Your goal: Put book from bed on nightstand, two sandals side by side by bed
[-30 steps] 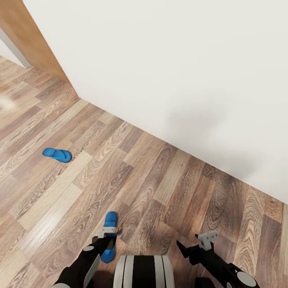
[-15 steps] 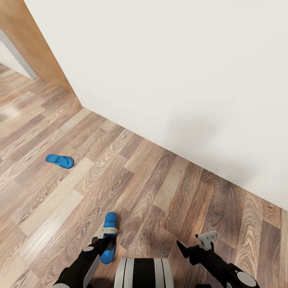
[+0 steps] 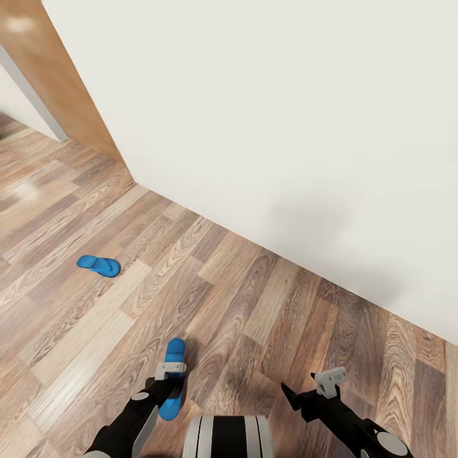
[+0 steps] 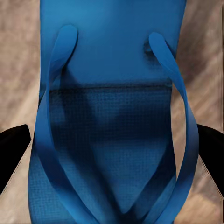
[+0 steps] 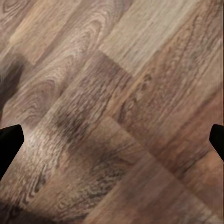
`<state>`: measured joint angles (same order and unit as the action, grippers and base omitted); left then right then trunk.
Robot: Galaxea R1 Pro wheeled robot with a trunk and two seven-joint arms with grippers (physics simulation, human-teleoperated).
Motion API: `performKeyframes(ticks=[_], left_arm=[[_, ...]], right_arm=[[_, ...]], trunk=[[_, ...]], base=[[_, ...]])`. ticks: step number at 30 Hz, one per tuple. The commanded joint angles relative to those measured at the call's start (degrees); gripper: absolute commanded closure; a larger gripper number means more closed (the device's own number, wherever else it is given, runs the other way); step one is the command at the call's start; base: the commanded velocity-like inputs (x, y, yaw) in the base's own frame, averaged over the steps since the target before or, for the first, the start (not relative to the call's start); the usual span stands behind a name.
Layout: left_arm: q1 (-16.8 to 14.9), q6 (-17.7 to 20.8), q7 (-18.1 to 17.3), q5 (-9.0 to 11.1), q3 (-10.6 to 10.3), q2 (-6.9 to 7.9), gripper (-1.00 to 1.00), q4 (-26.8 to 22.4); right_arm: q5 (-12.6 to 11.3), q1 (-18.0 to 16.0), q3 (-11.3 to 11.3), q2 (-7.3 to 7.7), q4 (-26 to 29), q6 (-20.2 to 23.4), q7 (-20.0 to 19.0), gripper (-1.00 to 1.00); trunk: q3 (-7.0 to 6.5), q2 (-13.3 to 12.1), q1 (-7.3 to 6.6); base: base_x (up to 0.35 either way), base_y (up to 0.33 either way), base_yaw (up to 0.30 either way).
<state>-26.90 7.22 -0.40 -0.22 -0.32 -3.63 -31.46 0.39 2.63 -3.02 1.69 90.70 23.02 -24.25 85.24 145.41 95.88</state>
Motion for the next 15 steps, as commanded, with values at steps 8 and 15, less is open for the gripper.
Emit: performKeyframes(ticks=[8, 15], left_arm=[[0.01, 0.33, -0.04, -0.04, -0.03, 0.08, 1.0, -0.02], [0.01, 0.33, -0.04, -0.03, -0.03, 0.11, 1.0, -0.01]], right_arm=[[0.05, -0.06, -0.37, 0.03, 0.1, 0.49, -0.27, -1.0], [0.05, -0.1, -0.49, 0.02, 0.1, 0.66, -0.27, -1.0]], trunk=[[-1.75, -0.1, -0.21], [-3.3, -0.19, -0.39]], base=[[0.0, 0.0, 0.0], [0.0, 0.0, 0.0]])
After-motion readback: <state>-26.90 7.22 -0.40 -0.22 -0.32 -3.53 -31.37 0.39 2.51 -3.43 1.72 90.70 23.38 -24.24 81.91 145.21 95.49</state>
